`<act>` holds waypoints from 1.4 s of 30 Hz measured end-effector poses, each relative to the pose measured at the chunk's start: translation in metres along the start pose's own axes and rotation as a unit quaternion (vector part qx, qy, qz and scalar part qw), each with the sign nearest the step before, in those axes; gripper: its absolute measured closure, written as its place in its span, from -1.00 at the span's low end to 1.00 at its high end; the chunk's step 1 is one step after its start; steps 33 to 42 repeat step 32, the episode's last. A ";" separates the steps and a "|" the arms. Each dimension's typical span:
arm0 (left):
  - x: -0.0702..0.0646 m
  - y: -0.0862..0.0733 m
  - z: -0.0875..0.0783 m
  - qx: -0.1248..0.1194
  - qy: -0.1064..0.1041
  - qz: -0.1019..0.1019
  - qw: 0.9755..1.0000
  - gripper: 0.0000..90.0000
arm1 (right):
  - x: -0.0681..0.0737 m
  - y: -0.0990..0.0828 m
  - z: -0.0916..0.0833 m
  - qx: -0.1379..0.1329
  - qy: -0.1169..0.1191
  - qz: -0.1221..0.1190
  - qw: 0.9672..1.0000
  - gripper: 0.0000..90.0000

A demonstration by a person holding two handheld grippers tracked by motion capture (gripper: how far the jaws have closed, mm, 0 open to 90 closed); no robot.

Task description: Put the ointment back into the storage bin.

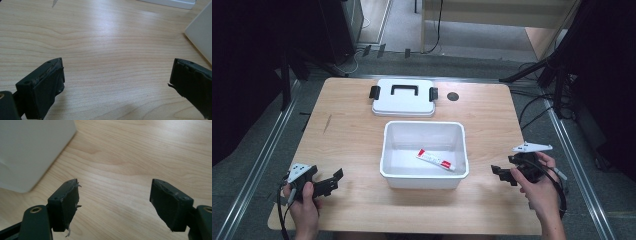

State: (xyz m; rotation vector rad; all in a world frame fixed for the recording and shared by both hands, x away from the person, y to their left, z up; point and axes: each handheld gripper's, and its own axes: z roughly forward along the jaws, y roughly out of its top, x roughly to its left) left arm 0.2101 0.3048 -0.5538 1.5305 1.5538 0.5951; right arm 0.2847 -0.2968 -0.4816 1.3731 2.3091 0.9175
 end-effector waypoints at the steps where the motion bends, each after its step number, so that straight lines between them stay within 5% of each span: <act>1: 0.000 0.000 0.000 0.000 0.001 0.000 1.000 -1.00 | -0.001 -0.007 0.002 -0.007 0.002 0.000 1.000 -0.46; 6: -0.001 0.000 -0.001 -0.002 0.000 0.004 1.000 -1.00 | -0.009 -0.034 0.008 -0.028 0.031 0.034 0.999 -0.48; 11: -0.002 -0.001 -0.001 -0.001 0.001 0.007 1.000 -1.00 | -0.019 -0.055 0.009 -0.068 -0.003 0.054 0.996 -0.48; 16: -0.001 -0.001 0.000 0.000 0.000 0.006 1.000 -1.00 | -0.031 -0.073 0.007 -0.129 -0.034 0.067 0.989 -0.53; 21: -0.001 0.000 -0.001 0.001 -0.001 0.004 1.000 -1.00 | -0.038 -0.087 0.002 -0.187 -0.060 0.089 0.976 -0.58; 25: -0.002 -0.001 -0.001 0.001 0.000 0.006 1.000 -1.00 | -0.040 -0.090 0.002 -0.206 -0.046 0.110 0.971 -0.60; 32: -0.002 -0.001 -0.001 -0.002 0.002 0.006 1.000 -1.00 | -0.035 -0.089 0.005 -0.215 -0.029 0.129 0.968 -0.58; 42: -0.002 -0.001 -0.001 -0.002 0.002 0.006 1.000 -1.00 | -0.035 -0.089 0.005 -0.215 -0.029 0.129 0.968 -0.58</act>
